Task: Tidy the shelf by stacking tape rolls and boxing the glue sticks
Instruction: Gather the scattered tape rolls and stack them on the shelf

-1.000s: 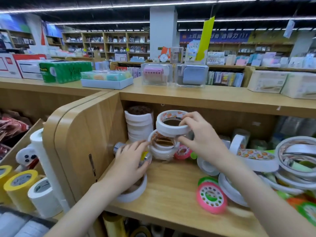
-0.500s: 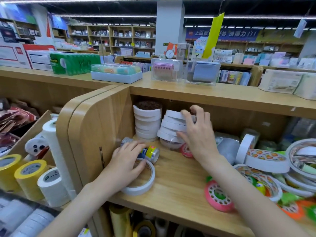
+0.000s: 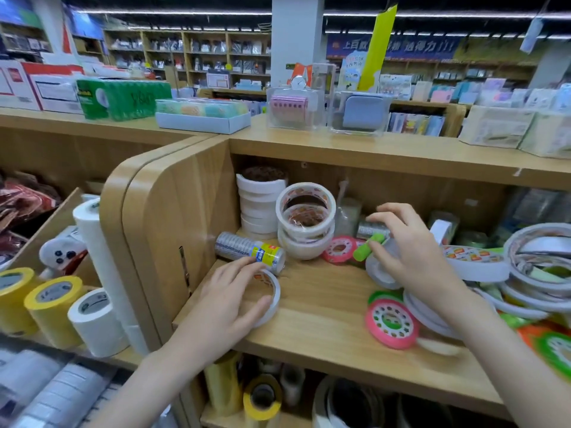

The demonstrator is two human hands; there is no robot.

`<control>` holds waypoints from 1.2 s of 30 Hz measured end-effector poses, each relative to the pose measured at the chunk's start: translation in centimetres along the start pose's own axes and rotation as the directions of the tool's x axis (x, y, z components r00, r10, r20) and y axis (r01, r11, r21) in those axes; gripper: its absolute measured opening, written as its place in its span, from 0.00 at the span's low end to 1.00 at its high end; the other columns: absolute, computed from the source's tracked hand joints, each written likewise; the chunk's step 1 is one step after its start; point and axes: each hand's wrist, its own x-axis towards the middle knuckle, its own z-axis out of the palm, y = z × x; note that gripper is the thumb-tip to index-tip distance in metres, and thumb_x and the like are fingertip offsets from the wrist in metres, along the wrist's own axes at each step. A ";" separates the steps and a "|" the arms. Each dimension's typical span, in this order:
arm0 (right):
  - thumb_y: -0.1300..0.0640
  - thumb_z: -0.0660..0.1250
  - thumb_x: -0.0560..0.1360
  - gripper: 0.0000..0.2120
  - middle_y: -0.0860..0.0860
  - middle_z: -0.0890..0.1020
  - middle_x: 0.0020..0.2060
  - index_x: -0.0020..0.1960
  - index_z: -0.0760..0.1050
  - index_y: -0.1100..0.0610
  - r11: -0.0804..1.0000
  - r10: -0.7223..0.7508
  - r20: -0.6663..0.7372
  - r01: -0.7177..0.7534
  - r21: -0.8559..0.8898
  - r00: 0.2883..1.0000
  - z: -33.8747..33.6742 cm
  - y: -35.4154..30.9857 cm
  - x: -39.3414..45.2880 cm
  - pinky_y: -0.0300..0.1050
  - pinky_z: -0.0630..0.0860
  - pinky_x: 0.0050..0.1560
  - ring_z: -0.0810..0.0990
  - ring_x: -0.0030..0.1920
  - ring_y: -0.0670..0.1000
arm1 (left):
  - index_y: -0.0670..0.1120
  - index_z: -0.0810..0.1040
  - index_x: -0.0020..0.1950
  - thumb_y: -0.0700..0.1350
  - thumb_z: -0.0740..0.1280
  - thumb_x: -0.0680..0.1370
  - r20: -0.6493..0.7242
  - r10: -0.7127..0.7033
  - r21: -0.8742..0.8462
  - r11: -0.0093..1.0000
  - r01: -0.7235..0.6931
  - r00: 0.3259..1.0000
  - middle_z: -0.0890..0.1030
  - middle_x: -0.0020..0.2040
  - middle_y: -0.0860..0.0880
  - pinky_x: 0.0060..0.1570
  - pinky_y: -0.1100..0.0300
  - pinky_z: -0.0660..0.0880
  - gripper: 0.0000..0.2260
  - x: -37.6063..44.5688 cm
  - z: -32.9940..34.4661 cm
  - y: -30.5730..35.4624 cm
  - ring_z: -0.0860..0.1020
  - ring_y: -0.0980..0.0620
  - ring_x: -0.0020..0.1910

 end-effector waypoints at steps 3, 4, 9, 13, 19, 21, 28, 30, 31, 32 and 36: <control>0.60 0.66 0.74 0.15 0.51 0.72 0.57 0.60 0.73 0.57 0.985 -0.125 0.074 0.114 0.130 0.989 0.6 -2.1 -0.2 0.38 0.67 0.59 0.71 0.57 0.45 | 0.50 0.64 0.72 0.77 0.50 0.66 -0.002 -0.057 -0.017 0.998 0.057 0.998 0.59 0.71 0.55 0.69 0.60 0.53 0.43 0.0 0.2 0.3 0.56 0.53 0.72; 0.60 0.65 0.75 0.15 0.51 0.72 0.59 0.61 0.72 0.57 0.970 -0.210 0.109 0.193 0.149 0.971 1.4 -3.2 0.0 0.38 0.66 0.61 0.71 0.58 0.46 | 0.50 0.60 0.73 0.80 0.47 0.62 0.018 -0.092 -0.003 0.996 0.092 0.996 0.56 0.73 0.53 0.69 0.60 0.50 0.48 -0.1 0.1 0.5 0.52 0.53 0.73; 0.64 0.60 0.75 0.18 0.55 0.71 0.64 0.65 0.69 0.59 0.908 -0.419 0.235 0.410 0.087 0.877 5.2 -6.9 2.4 0.49 0.66 0.64 0.69 0.62 0.55 | 0.51 0.51 0.76 0.81 0.49 0.55 0.162 -0.148 0.120 0.984 0.129 0.976 0.50 0.77 0.49 0.73 0.57 0.47 0.55 -0.1 -0.7 0.3 0.47 0.52 0.75; 0.59 0.60 0.77 0.19 0.55 0.71 0.63 0.68 0.66 0.58 0.915 -0.365 0.339 0.401 -0.038 0.867 6.8 -7.9 3.7 0.50 0.66 0.61 0.68 0.62 0.56 | 0.43 0.63 0.72 0.64 0.55 0.67 0.039 -0.088 0.105 0.991 0.084 0.995 0.67 0.70 0.46 0.69 0.51 0.61 0.38 -1.0 -1.0 -0.3 0.64 0.47 0.70; 0.58 0.63 0.74 0.13 0.57 0.78 0.50 0.57 0.71 0.59 0.816 -0.320 0.323 0.432 -0.385 0.891 8.1 -9.2 3.4 0.50 0.67 0.48 0.72 0.52 0.59 | 0.42 0.68 0.69 0.56 0.56 0.73 -0.025 -0.043 0.194 0.980 0.047 0.999 0.72 0.66 0.47 0.68 0.62 0.53 0.28 -2.4 -1.7 -0.4 0.67 0.49 0.68; 0.60 0.71 0.64 0.10 0.56 0.79 0.38 0.44 0.75 0.59 0.802 -0.353 0.240 0.425 -0.420 0.904 7.6 -8.5 2.1 0.47 0.68 0.37 0.75 0.42 0.58 | 0.45 0.61 0.73 0.49 0.61 0.77 -0.014 -0.057 0.155 0.986 0.059 0.998 0.70 0.66 0.51 0.63 0.69 0.54 0.25 -2.6 -2.2 -0.3 0.66 0.52 0.68; 0.49 0.68 0.70 0.21 0.50 0.72 0.53 0.59 0.64 0.53 0.924 -0.056 0.304 0.165 -0.345 0.951 4.7 -4.7 -0.6 0.47 0.69 0.47 0.74 0.52 0.54 | 0.43 0.60 0.72 0.40 0.61 0.77 0.067 -0.067 0.164 0.985 0.055 0.996 0.70 0.67 0.46 0.69 0.62 0.54 0.23 -1.0 -1.6 0.1 0.66 0.50 0.67; 0.55 0.69 0.70 0.18 0.51 0.73 0.51 0.57 0.67 0.54 0.975 -0.067 0.259 0.118 -0.186 0.964 3.3 -4.7 -0.2 0.47 0.69 0.44 0.74 0.51 0.54 | 0.42 0.62 0.72 0.40 0.61 0.77 0.073 -0.085 0.204 0.976 0.069 0.994 0.71 0.67 0.46 0.71 0.58 0.56 0.23 -0.3 -1.2 -0.3 0.66 0.49 0.67; 0.58 0.70 0.69 0.17 0.51 0.74 0.50 0.56 0.70 0.55 0.986 -0.078 0.212 0.107 -0.126 0.974 2.2 -4.5 -0.1 0.47 0.68 0.44 0.74 0.50 0.54 | 0.41 0.63 0.71 0.39 0.62 0.76 0.058 -0.074 0.226 0.972 0.059 0.996 0.72 0.66 0.45 0.71 0.57 0.56 0.23 -0.1 -1.2 -0.4 0.68 0.47 0.67; 0.60 0.71 0.68 0.16 0.52 0.75 0.48 0.54 0.71 0.57 0.993 -0.083 0.166 0.096 -0.070 0.983 0.8 -4.0 0.0 0.48 0.69 0.44 0.75 0.49 0.55 | 0.41 0.66 0.70 0.39 0.63 0.75 0.037 -0.045 0.236 0.971 0.035 0.998 0.73 0.65 0.44 0.69 0.56 0.57 0.22 0.0 -1.1 -0.3 0.69 0.45 0.65; 0.62 0.74 0.66 0.19 0.54 0.77 0.46 0.53 0.71 0.58 0.998 -0.029 -0.053 0.026 -0.049 0.998 -4.4 -1.4 -0.8 0.51 0.72 0.47 0.75 0.47 0.54 | 0.41 0.71 0.65 0.38 0.63 0.75 -0.100 0.103 0.104 0.990 -0.093 0.990 0.74 0.60 0.48 0.63 0.64 0.60 0.18 1.2 -1.0 2.0 0.68 0.53 0.61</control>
